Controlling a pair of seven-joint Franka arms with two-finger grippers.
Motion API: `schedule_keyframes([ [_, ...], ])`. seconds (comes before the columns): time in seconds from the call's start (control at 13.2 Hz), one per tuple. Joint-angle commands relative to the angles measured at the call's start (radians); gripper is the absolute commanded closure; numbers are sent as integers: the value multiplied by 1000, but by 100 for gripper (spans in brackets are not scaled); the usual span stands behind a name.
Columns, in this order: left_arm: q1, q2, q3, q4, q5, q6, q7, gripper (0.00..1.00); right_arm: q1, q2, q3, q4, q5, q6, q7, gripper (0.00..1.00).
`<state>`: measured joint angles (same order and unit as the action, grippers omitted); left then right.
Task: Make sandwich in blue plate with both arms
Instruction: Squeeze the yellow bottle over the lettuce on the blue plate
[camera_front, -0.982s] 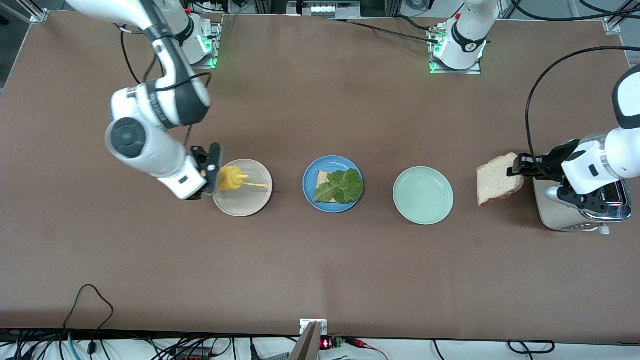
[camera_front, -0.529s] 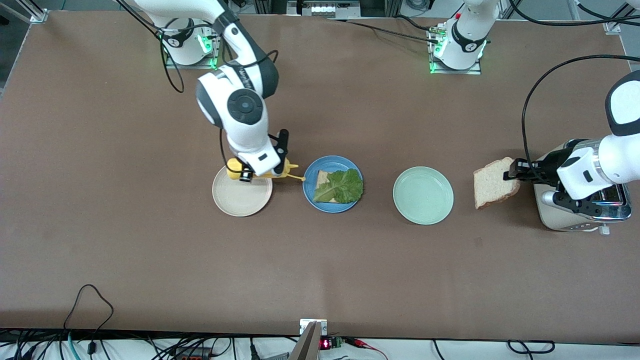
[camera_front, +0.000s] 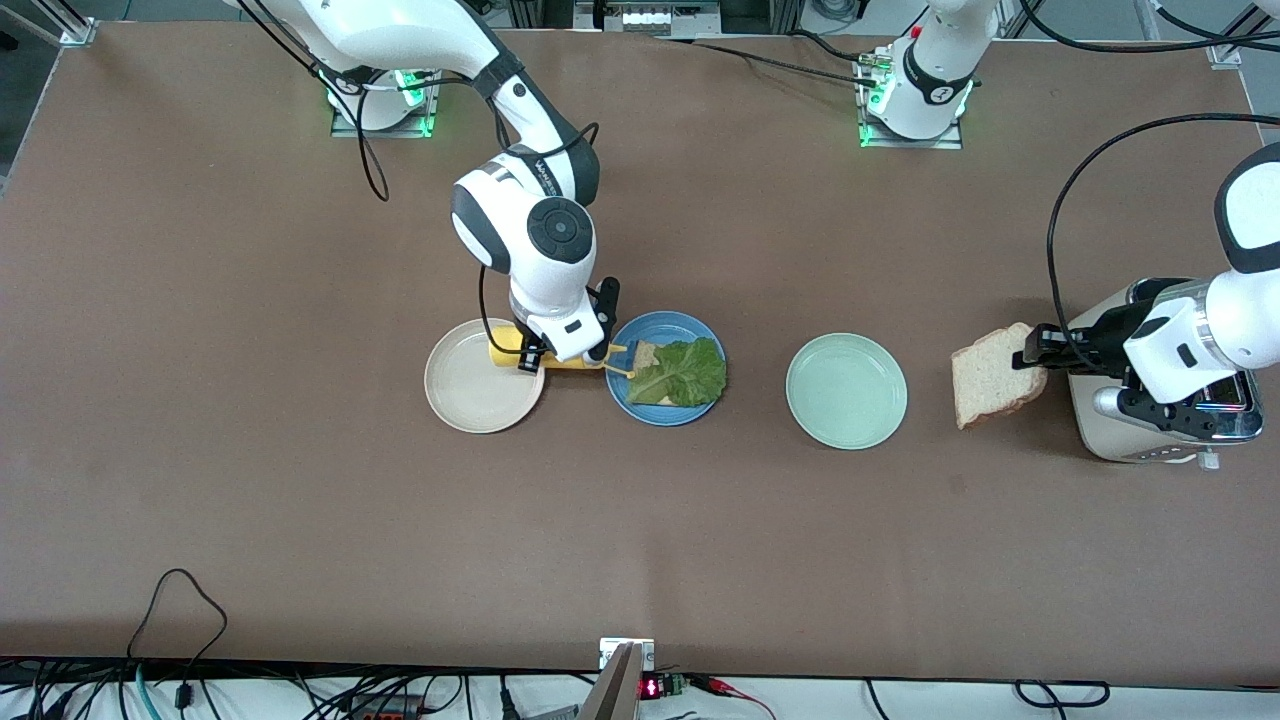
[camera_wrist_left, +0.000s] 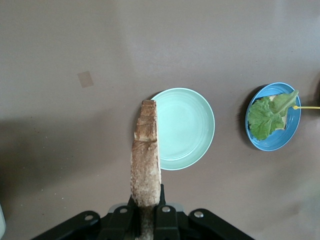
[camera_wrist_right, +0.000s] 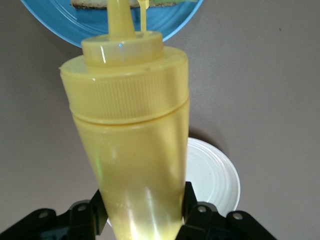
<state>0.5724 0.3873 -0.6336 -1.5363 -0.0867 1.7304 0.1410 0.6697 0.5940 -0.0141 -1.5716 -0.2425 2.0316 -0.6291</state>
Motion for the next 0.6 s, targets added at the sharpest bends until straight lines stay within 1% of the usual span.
schedule_keyframes([
  [0.0, 14, -4, -11, -2, -24, 6, -3, 99, -60, -26, -3, 27, 0, -36, -23, 100],
  [0.08, 14, -4, -11, -2, -24, 5, -4, 99, -100, -52, 14, 30, 24, -48, -64, 100],
  [0.15, 14, -4, -11, -2, -24, 3, -3, 99, -158, -92, 25, 30, 72, -80, -125, 100],
  [0.38, 14, 2, -12, -2, -24, 1, 14, 99, -315, -186, 25, 21, 221, -145, -359, 100],
  [0.45, 3, 2, -14, -2, -24, 3, 15, 99, -378, -201, 25, 21, 285, -168, -451, 100],
  [0.53, -12, 11, -26, -2, -24, 5, 17, 99, -453, -213, 25, 21, 371, -189, -566, 100],
])
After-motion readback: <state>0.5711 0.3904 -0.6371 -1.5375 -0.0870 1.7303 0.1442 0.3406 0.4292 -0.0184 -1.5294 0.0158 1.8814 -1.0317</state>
